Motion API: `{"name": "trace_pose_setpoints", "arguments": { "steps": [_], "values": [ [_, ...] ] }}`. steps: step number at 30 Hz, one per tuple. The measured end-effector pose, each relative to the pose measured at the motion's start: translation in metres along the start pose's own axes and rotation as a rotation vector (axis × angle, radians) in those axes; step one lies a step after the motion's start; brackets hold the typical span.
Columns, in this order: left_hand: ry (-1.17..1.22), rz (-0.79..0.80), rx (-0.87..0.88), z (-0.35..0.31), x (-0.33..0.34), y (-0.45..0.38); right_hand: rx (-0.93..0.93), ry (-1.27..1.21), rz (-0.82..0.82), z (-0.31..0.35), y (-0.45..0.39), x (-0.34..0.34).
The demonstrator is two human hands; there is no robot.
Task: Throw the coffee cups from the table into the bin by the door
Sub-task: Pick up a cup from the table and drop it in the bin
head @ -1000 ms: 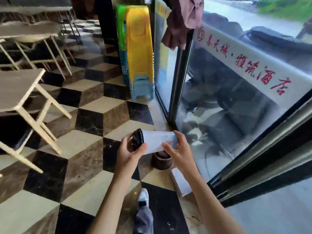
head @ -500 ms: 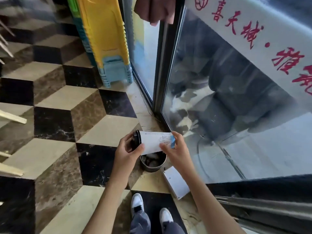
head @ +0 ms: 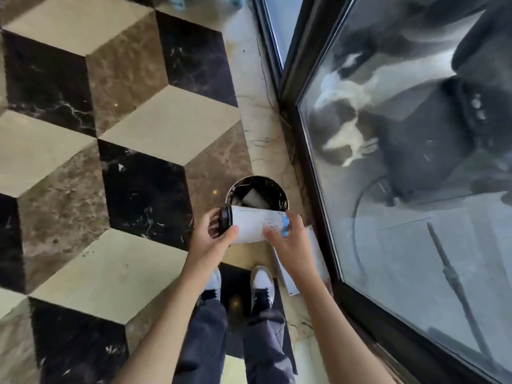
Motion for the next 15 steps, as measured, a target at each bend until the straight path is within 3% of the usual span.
{"name": "trace_pose_setpoints", "arguments": {
  "steps": [7, 15],
  "values": [
    [-0.040, -0.049, -0.102, 0.115, 0.016, -0.085, 0.125, 0.008, 0.044, -0.103, -0.090, 0.067],
    [-0.106, -0.022, -0.096, 0.151, 0.039, -0.154, 0.155, 0.007, 0.010, -0.148, -0.157, 0.095]
  ]
}}
Point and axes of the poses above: each hand's wrist, its own y-axis away from the middle knuckle, its own x-axis out of the palm, z = x × y, the point moved 10 cm from there along -y, towards the middle knuckle, and after that the axes turned 3 degrees about y, right-handed, at the moved point
